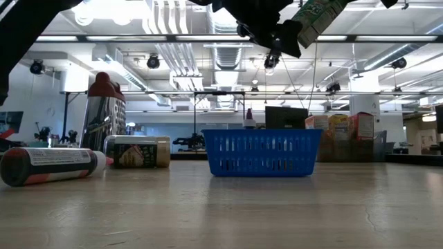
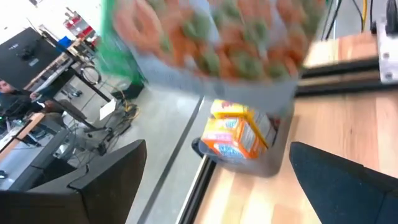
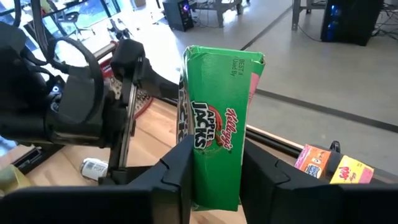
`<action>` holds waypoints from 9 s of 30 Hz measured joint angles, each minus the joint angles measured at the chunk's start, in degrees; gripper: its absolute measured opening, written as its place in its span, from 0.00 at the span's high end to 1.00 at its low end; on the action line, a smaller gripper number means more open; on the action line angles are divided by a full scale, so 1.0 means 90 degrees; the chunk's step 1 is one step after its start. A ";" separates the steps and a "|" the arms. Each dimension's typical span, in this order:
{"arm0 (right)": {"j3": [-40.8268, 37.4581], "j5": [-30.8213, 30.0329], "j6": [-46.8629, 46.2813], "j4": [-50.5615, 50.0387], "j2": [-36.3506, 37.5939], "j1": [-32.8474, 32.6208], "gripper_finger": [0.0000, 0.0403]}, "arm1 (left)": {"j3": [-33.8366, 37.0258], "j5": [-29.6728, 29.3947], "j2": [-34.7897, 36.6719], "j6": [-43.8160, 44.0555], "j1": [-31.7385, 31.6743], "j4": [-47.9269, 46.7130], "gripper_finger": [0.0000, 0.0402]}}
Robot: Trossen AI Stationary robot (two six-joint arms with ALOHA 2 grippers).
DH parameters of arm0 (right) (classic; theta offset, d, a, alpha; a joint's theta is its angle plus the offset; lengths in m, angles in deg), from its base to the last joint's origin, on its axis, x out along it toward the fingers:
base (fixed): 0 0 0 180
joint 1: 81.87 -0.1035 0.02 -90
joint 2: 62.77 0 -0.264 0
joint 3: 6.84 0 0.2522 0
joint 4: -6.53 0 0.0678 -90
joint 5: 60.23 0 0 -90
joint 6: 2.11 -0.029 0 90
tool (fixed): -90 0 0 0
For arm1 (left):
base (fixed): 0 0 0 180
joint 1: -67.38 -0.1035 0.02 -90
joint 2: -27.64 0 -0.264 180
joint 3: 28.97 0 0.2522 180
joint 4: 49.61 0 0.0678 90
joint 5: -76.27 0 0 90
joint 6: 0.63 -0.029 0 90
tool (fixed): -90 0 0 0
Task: Pick & Place Kitchen Items
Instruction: Put the green cereal box into the black bin, then move the small pink food coloring bottle to the bottom middle of the table
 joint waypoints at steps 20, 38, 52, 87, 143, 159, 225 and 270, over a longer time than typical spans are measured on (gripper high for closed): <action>-0.0019 -0.0095 -0.0784 -0.1165 0.0242 0.0001 0.74 | 0.2051 0.0011 0.0674 0.0583 -0.0139 0.2213 0.01; 0.0007 -0.0271 -0.2261 -0.2944 0.0313 0.0843 0.74 | 0.6354 0.0263 0.2958 0.0828 -0.0138 0.5885 0.01; 0.0000 0.0133 -0.2279 -0.3485 0.0317 0.2350 0.76 | 0.6708 0.0299 0.2965 0.1072 -0.0138 0.5876 0.01; -0.1085 0.0811 -0.0966 -0.2839 0.0127 0.5112 0.79 | 0.6722 0.0309 0.2963 0.1035 -0.0138 0.5840 0.01; -0.1637 0.3082 0.0827 -0.0727 -0.2326 0.7436 0.73 | 0.6744 0.0311 0.2958 0.0937 -0.0138 0.5545 0.01; -0.1637 0.3166 0.0687 -0.0618 -0.2272 0.7431 0.53 | 0.6744 0.0311 0.2958 0.0937 -0.0137 0.5545 0.01; -0.1647 0.3493 0.0304 -0.0609 -0.2428 0.7832 0.98 | 0.6744 0.0311 0.2958 0.0894 -0.0136 0.5531 0.01; -0.1651 0.3742 0.1838 0.0093 0.0958 0.5617 0.98 | 0.6744 0.0309 0.2958 0.0813 -0.0131 0.5486 0.01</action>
